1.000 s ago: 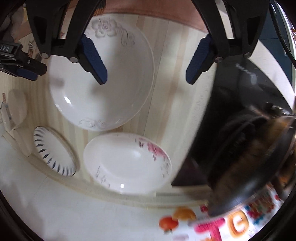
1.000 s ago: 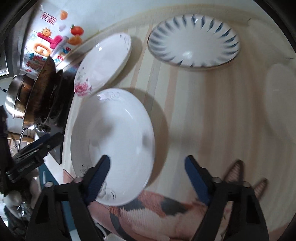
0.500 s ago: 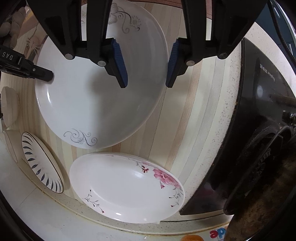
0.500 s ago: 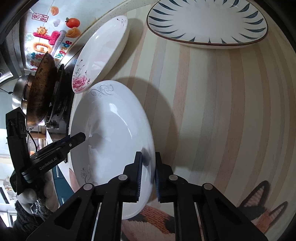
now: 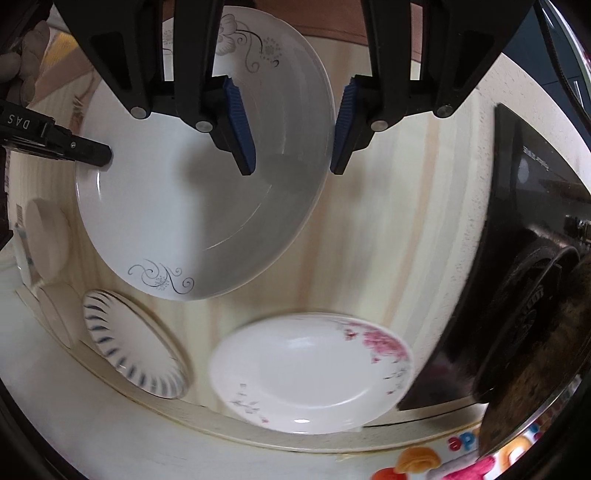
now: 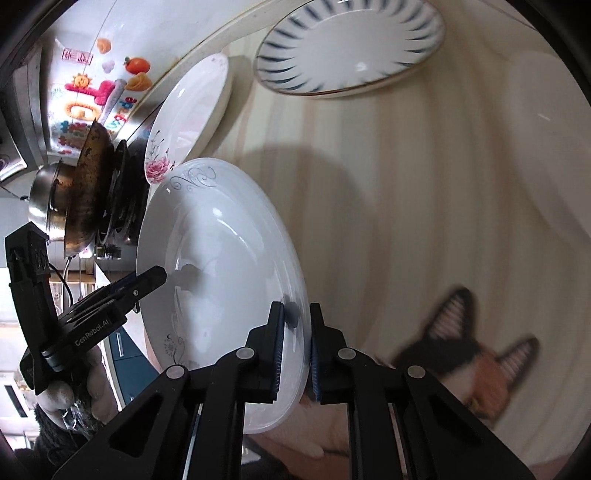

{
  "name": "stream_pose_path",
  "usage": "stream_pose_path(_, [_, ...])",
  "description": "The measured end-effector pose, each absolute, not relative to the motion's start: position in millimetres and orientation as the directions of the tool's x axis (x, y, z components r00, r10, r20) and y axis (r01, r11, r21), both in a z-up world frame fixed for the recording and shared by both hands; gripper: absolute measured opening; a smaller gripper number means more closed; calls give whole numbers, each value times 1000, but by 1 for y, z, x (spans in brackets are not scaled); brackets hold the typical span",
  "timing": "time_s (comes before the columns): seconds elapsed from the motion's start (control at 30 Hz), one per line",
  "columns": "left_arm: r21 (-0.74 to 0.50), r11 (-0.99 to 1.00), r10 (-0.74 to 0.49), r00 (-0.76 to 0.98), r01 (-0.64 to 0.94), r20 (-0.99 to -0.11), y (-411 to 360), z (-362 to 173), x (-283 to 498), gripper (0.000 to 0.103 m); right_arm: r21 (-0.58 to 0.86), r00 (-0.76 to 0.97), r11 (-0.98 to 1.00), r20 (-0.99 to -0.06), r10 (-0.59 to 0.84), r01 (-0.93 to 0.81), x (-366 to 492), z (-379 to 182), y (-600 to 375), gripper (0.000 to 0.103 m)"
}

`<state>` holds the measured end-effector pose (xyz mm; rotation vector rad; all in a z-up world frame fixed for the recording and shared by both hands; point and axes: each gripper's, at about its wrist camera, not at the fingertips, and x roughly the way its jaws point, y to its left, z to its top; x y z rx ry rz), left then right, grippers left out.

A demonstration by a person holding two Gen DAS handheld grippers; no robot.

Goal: Organize plates and bowls

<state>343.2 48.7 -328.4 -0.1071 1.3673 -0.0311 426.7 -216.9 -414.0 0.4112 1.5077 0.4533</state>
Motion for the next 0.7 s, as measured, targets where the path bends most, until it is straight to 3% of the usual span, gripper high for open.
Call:
stream_pose_path(0.33, [-143,986,-156,165,92,-974,-31,-329,327,39,495,58,863,-869,491,106,384,-403,-305,14])
stream_pose_path(0.7, [-135,979,-152,106,153,-983,-88,-356,340,39,490,56,840,-869,491,233,363,-431,-352,15])
